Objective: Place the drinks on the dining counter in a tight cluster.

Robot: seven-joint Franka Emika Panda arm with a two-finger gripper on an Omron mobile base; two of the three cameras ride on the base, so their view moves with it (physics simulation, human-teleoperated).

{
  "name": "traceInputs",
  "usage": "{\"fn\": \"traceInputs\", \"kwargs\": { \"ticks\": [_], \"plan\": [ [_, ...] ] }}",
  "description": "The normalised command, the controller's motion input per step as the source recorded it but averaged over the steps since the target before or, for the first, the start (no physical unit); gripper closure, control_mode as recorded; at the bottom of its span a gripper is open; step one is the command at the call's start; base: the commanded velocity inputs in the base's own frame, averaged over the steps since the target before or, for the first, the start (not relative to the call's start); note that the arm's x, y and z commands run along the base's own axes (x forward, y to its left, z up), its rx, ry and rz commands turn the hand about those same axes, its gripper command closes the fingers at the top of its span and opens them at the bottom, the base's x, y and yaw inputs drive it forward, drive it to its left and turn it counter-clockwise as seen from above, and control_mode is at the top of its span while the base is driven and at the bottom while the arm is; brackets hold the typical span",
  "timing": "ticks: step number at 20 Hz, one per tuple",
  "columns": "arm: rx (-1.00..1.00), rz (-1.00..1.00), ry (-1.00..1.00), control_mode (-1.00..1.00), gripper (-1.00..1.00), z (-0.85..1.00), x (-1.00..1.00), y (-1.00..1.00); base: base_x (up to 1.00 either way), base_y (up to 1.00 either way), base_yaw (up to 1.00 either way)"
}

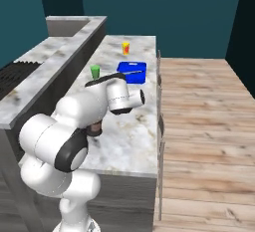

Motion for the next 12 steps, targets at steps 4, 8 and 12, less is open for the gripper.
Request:
{"fn": "traceInputs", "kwargs": {
  "ticks": [4,8,12],
  "plan": [
    [-0.06,-0.03,0.0,-1.0,1.0,0.0,0.08,0.0,0.0,0.0,0.0],
    [-0.06,-0.03,0.0,-1.0,1.0,0.0,0.06,0.0,0.0,0.0,0.0],
    [-0.02,-0.01,0.0,-1.0,1.0,-0.02,0.01,0.0,0.0,0.0,0.0]
  ]
}}
